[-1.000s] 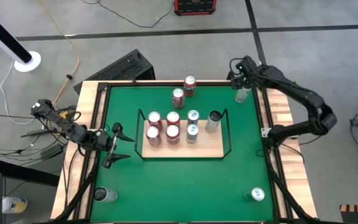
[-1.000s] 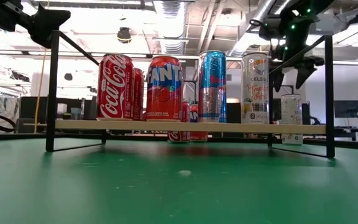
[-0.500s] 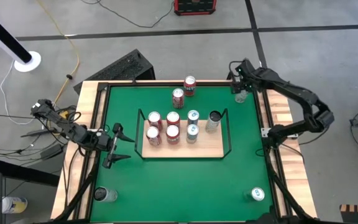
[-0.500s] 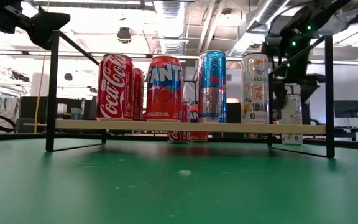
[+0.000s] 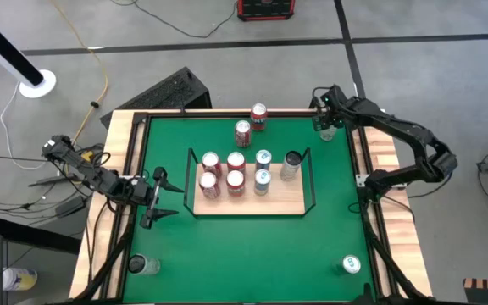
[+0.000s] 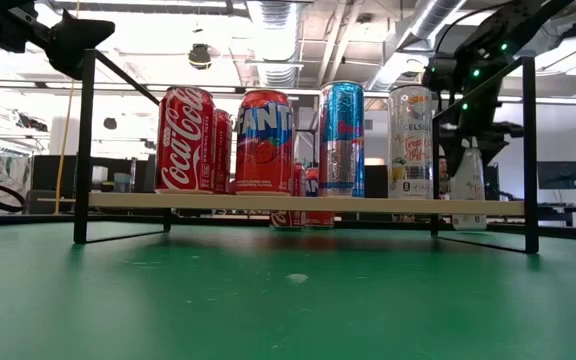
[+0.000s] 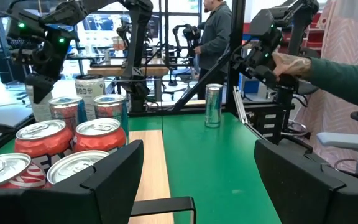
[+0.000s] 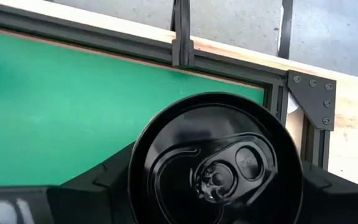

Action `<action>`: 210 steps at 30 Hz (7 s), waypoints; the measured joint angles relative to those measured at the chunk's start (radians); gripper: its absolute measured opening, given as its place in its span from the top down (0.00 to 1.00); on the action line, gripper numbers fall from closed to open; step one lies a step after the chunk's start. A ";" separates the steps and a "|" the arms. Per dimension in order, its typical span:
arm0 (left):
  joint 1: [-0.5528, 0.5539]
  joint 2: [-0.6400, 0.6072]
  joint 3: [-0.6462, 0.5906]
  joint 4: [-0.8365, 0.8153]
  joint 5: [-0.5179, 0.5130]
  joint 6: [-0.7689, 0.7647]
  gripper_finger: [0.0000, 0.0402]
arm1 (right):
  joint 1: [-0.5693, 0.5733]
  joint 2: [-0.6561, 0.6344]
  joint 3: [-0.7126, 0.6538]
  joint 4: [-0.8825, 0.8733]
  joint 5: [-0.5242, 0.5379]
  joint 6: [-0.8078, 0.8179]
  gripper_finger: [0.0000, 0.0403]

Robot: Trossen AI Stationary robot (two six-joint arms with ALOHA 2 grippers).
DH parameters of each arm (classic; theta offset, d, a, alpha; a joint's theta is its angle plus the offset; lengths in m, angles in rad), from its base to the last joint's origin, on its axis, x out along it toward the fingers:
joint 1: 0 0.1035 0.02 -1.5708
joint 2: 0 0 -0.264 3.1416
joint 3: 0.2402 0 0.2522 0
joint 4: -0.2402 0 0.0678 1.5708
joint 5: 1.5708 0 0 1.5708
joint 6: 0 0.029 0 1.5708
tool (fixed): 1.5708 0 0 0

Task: Place canned beverage on shelf
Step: Put the top white-yellow soda can on the shelf aligned with the other white-yellow soda can

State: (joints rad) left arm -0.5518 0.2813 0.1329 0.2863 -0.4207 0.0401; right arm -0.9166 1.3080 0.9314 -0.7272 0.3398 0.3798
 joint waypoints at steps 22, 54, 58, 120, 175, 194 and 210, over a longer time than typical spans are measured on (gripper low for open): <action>0.000 0.000 0.000 0.004 -0.006 0.004 0.27 | 0.487 -0.519 0.159 -0.029 -0.023 0.039 0.30; 0.000 0.000 0.000 0.018 -0.004 0.019 0.27 | 1.236 -0.024 0.358 -0.273 0.193 0.551 0.30; 0.000 0.000 0.000 0.018 -0.004 0.018 0.27 | 1.213 0.033 0.356 -0.322 0.193 0.604 0.30; 0.000 0.000 0.000 0.009 -0.004 0.017 0.27 | 1.164 0.202 0.552 -0.569 0.129 0.677 0.17; 0.000 0.000 0.000 0.010 -0.004 0.019 0.27 | 1.139 0.201 0.499 -0.571 0.136 0.889 0.31; 0.000 0.000 0.000 0.009 -0.004 0.019 0.27 | 1.120 0.214 0.499 -0.548 0.137 0.821 0.26; 0.000 0.000 0.000 0.007 -0.004 0.019 0.27 | 1.131 0.209 0.565 -0.553 0.129 0.739 0.11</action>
State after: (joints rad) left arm -0.5520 0.2813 0.1326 0.2935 -0.4248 0.0586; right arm 0.2140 1.5173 1.4964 -1.2803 0.4690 1.1191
